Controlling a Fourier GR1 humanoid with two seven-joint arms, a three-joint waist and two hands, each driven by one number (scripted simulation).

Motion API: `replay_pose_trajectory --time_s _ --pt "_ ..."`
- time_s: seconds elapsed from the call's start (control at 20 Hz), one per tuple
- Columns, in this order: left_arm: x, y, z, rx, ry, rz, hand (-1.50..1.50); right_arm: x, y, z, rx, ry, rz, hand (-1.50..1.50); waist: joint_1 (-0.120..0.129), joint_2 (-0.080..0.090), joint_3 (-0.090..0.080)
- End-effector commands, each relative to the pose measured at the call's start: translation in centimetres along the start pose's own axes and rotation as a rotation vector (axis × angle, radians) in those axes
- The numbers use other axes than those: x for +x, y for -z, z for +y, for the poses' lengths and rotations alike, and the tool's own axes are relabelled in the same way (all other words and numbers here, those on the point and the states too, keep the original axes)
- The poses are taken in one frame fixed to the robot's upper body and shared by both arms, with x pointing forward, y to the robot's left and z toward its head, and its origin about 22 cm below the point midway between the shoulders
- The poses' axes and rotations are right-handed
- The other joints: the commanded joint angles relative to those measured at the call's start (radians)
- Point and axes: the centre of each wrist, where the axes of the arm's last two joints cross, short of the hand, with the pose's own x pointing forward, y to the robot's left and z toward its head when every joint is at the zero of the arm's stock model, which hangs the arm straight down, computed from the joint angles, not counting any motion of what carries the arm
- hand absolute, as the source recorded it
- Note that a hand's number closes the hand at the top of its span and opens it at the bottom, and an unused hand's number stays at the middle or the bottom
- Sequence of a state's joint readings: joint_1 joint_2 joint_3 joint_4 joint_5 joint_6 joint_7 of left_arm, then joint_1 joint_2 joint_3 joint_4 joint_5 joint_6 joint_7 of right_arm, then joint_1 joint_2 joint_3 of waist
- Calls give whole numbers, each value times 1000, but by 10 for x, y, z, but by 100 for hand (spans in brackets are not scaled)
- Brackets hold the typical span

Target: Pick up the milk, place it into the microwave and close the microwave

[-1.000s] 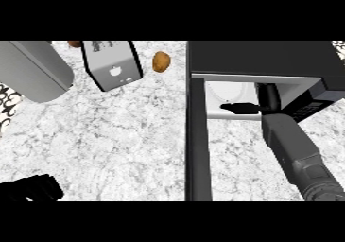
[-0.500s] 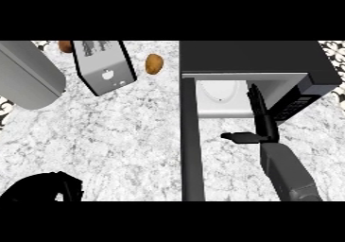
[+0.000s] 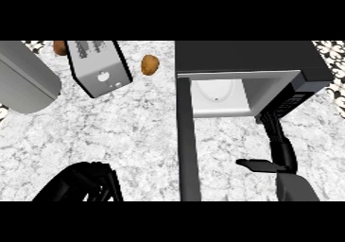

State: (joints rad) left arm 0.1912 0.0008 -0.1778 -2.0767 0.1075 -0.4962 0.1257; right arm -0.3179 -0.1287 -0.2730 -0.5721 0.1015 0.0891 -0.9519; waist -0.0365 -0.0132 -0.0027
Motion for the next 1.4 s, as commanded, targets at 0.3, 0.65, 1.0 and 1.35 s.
replay_pose_trajectory --time_s 0.3,0.65,1.0,1.35 --pt "-40 70 -41 -191 117 29 150 29 -81 -44 -21 -5 -2 -150 -4 9 0" --pt "-94 86 -85 -270 182 127 150 74 -122 -75 6 -35 -81 -150 -7 12 0" --pt "-139 99 -109 -209 279 81 150 106 -141 -80 72 19 -159 -150 -26 17 0" --pt "-162 92 -132 -146 230 45 150 144 -125 -80 131 97 -222 -150 -55 22 -2"
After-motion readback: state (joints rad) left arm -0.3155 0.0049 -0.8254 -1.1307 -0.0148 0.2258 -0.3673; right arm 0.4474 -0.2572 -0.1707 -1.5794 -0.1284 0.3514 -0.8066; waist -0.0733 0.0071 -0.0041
